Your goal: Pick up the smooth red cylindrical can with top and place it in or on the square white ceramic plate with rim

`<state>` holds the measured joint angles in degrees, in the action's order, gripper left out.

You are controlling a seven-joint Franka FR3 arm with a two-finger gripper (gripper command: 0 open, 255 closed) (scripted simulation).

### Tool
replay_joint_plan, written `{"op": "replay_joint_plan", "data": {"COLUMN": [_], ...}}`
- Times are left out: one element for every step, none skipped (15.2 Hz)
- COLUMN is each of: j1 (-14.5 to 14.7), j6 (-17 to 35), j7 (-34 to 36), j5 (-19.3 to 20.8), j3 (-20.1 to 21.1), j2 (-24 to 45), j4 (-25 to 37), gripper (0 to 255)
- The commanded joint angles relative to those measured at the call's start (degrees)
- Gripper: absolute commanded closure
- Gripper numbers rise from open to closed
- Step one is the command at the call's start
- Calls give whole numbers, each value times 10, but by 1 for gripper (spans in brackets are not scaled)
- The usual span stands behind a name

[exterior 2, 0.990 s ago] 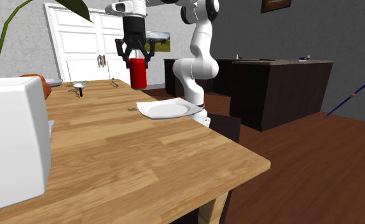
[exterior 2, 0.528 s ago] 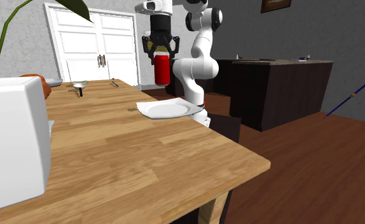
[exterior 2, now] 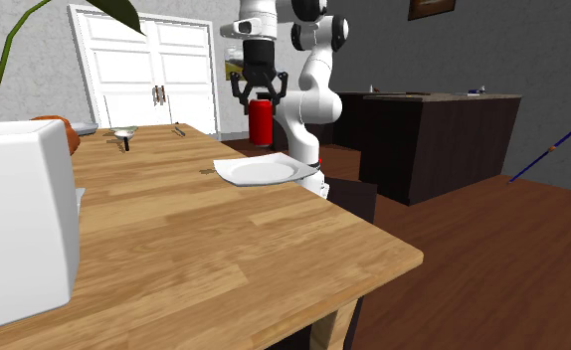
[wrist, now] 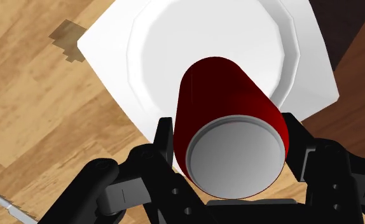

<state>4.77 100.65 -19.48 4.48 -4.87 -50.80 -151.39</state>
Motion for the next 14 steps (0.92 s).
{"op": "replay_joint_plan", "data": {"j1": [0, 0, -1, -1, -1, -1, -2, -2, -2, -2, -3, -3, -3, -3], "j6": [16, 24, 32, 40, 48, 56, 64, 72, 81, 89, 91, 91, 91, 91], "j7": [1, 1, 2, 2, 2, 2, 2, 2, 2, 3, 3, 3, 3, 3], "j5": [0, 1, 2, 2, 3, 3, 4, 4, 5, 6, 6, 6, 6, 6], "j3": [0, -1, -1, -2, -2, -3, -3, -4, -5, -5, -5, -5, -5, -5], "j2": [-3, -3, -2, -2, -1, -1, 0, 2, 3, 4, 5, 5, 5, 5], "j4": [-18, -26, -34, -41, -48, -56, -63, -70, -77, -84, -86, -86, -86, -86], "gripper": [255, 255, 255, 255, 255, 255, 255, 255, 255, 255, 255, 255, 255, 255]}}
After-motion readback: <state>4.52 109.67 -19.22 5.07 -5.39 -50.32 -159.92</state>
